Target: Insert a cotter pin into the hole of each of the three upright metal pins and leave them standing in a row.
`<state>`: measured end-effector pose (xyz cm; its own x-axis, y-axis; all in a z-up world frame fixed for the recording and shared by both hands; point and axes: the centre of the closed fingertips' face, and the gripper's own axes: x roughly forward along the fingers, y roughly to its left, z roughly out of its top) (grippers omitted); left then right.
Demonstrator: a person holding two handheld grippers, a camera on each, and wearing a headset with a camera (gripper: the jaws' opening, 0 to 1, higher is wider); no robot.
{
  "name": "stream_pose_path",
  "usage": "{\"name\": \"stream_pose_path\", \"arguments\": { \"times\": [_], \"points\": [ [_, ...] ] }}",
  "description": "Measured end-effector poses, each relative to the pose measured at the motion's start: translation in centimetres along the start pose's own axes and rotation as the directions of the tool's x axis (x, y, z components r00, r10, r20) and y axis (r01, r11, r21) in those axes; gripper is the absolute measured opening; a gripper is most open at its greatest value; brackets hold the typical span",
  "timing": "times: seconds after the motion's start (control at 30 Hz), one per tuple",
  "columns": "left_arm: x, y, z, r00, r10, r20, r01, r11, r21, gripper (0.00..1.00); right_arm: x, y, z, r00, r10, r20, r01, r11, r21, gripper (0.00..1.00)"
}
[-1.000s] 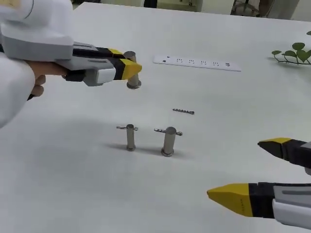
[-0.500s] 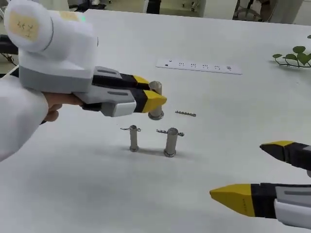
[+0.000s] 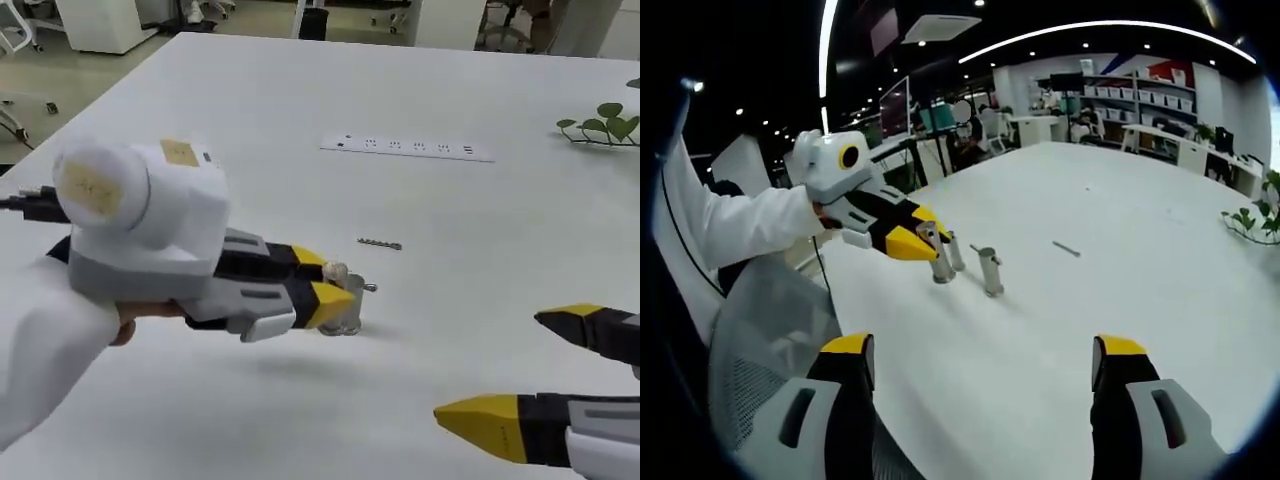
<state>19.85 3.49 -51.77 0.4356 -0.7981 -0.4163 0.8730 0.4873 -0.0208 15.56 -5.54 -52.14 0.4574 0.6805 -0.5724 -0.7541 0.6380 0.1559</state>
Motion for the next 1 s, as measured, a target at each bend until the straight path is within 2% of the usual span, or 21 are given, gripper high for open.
{"name": "stream_pose_path", "arguments": {
  "times": [0.17, 0.4, 0.53, 0.67, 0.77, 1.0],
  "points": [
    [0.7, -0.4, -1.5, 0.9998, -0.004, -0.018, 0.004, 1.0, -0.006, 0.09, 0.1, -0.1, 0.0, 1.0, 0.004, -0.002, -0.004, 1.0, 0.007, 0.87],
    [1.3, -0.6, -2.8, 0.999, -0.01, -0.045, 0.009, 1.0, -0.016, 0.09, 0.0, -0.5, 0.0, 1.0, 0.005, -0.008, -0.005, 1.0, 0.007, 0.87],
    [1.6, -0.6, -3.5, 0.9985, 0.005, -0.055, -0.006, 1.0, -0.018, 0.09, 0.1, -0.5, 0.0, 1.0, 0.006, -0.006, -0.006, 1.0, 0.009, 0.86],
    [1.8, -0.6, -4.0, 0.9983, 0.006, -0.058, -0.008, 1.0, -0.024, 0.09, 0.1, -0.4, -0.2, 0.9999, 0.01, -0.012, -0.009, 1.0, 0.011, 0.86],
    [1.8, -0.9, -4.3, 0.9971, 0.003, -0.076, -0.002, 1.0, 0.016, 0.09, 0.2, -0.3, -0.4, 0.9997, 0.016, -0.019, -0.016, 1.0, 0.01, 0.85],
    [2.1, -0.9, -4.6, 0.9971, 0.001, -0.076, 0.0, 1.0, 0.015, 0.09, 0.3, -0.1, -0.2, 0.9997, 0.021, -0.011, -0.021, 1.0, 0.0, 0.85]
  ]
}}
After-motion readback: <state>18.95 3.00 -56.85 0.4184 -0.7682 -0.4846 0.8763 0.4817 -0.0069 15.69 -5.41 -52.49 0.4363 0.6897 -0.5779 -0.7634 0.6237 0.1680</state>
